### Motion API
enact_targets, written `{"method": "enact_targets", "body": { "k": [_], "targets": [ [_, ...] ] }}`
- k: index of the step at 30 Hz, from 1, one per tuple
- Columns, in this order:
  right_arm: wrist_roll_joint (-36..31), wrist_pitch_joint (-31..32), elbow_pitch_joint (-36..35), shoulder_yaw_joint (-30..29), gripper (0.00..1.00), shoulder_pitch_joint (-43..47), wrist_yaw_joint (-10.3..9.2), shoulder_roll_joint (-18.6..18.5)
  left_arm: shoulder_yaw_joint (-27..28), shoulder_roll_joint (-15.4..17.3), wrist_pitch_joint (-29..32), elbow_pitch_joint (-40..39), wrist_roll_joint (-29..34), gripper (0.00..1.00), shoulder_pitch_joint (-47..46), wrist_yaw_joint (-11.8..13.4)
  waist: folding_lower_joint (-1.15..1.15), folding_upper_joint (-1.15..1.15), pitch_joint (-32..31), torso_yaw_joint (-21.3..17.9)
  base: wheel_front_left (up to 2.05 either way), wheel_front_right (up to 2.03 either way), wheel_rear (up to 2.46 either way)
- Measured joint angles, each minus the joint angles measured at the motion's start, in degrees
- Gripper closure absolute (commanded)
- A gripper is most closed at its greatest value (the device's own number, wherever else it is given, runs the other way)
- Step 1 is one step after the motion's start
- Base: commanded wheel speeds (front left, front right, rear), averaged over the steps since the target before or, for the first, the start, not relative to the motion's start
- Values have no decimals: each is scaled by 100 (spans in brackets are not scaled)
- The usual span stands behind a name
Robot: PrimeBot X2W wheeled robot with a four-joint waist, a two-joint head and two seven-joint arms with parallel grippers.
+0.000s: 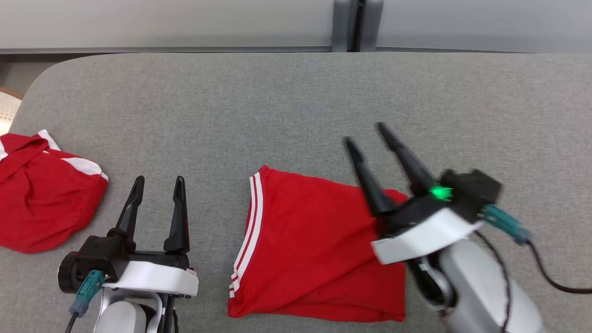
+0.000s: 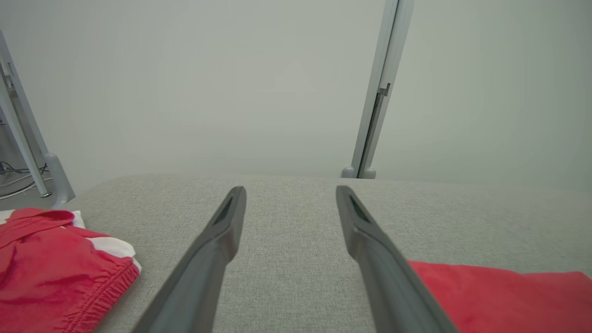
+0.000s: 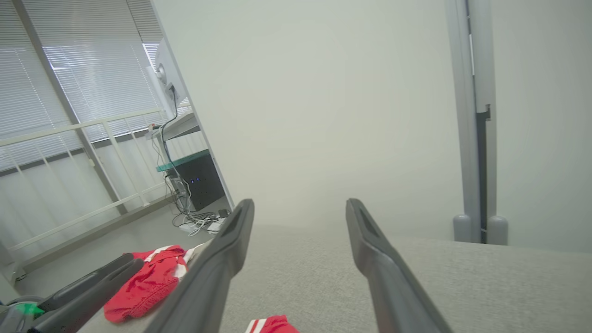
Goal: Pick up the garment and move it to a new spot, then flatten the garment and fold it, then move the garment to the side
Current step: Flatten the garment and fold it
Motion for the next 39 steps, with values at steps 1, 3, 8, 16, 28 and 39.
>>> {"method": "enact_targets", "body": {
  "k": [1,3,8,16,28,39],
  "targets": [
    [-104,-2,-70,-241,0,120,0,-82,10,-1,0,-1,13,0,2,0,0,0,-15,-25,0,0,0],
    [-313,-3,-190,-712,0,369,0,-240,45,5,1,0,41,0,14,1,0,0,-47,-72,0,0,0],
    [-734,32,-453,-1768,0,1122,0,-522,168,97,0,31,64,0,111,10,0,0,-179,-179,0,0,0],
    [-1184,503,-1006,-2711,0,2213,0,-558,372,277,0,103,37,0,415,-7,0,0,-531,-369,0,0,0],
    [-1265,1020,-1401,-2842,0,3032,0,-425,278,435,234,119,48,0,948,-46,0,0,-1209,-515,0,0,0],
    [-1239,1250,-1624,-2944,0,3322,0,-394,268,464,405,-56,-1,0,1207,36,0,0,-1405,-537,0,0,0]
  ]
}}
